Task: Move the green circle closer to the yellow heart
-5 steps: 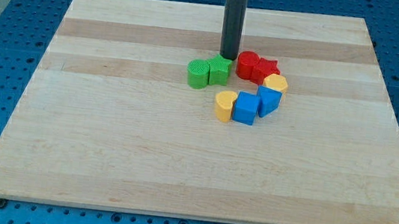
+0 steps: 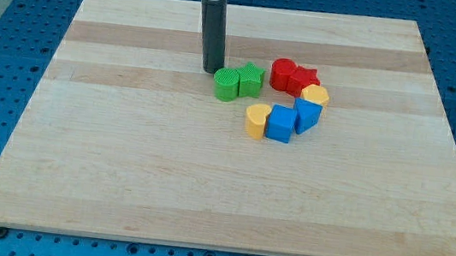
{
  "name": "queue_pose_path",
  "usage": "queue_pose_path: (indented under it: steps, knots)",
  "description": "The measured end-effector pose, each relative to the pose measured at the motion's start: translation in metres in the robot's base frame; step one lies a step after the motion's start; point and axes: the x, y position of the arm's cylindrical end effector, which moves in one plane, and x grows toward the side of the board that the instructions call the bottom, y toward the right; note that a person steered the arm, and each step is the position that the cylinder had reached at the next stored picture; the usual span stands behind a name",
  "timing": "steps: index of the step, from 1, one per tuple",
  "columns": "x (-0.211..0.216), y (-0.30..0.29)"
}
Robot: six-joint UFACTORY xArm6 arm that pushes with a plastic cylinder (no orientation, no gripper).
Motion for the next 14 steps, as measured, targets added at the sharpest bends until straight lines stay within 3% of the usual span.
queue_pose_path:
  steps: [4,14]
  knots:
    - [0.032,0.000]
    - [0.046,0.019]
